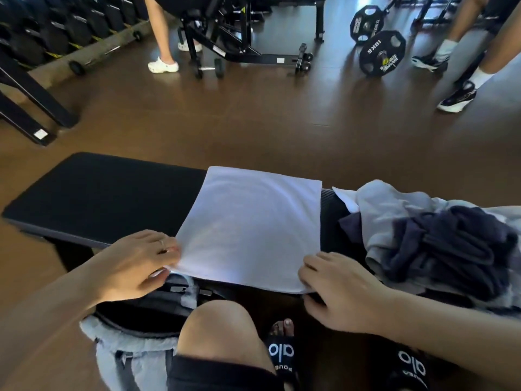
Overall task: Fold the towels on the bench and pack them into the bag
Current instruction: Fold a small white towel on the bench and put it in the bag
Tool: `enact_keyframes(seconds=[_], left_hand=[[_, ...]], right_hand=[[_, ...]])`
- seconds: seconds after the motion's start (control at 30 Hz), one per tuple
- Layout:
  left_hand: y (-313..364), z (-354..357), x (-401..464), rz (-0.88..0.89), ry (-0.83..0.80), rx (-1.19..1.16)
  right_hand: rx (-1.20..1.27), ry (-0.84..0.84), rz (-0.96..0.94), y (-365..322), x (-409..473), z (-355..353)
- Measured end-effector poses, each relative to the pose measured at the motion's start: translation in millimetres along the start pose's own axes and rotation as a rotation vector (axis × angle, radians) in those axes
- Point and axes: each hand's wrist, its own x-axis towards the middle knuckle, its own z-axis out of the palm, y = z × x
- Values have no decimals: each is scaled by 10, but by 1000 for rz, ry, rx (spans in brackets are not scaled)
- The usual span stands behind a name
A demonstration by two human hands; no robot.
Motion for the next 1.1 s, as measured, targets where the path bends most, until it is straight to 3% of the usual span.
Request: enact_keyframes(seconds=[0.17, 0.27, 0.37, 0.47, 0.83, 0.97, 1.1], left_hand=[[314, -260, 750, -238, 177, -159], [623, -172, 1536, -449, 41, -293], [855, 85, 1986, -510, -163, -348], [904, 294, 1981, -481, -258, -248], [916, 311, 1976, -484, -223, -234], [948, 189, 1978, -499, -270, -202], [1277, -264, 1934, -225, -134, -167]], right_hand=[[139, 232, 263, 232, 698, -89], [138, 188, 410, 383, 1205, 62], [115, 105, 472, 588, 1369, 240], [49, -26, 528, 834, 1297, 387], [159, 49, 554, 939, 1417, 397], [199, -56, 593, 1046, 1346, 317], [290, 125, 700, 1217, 1498, 66]])
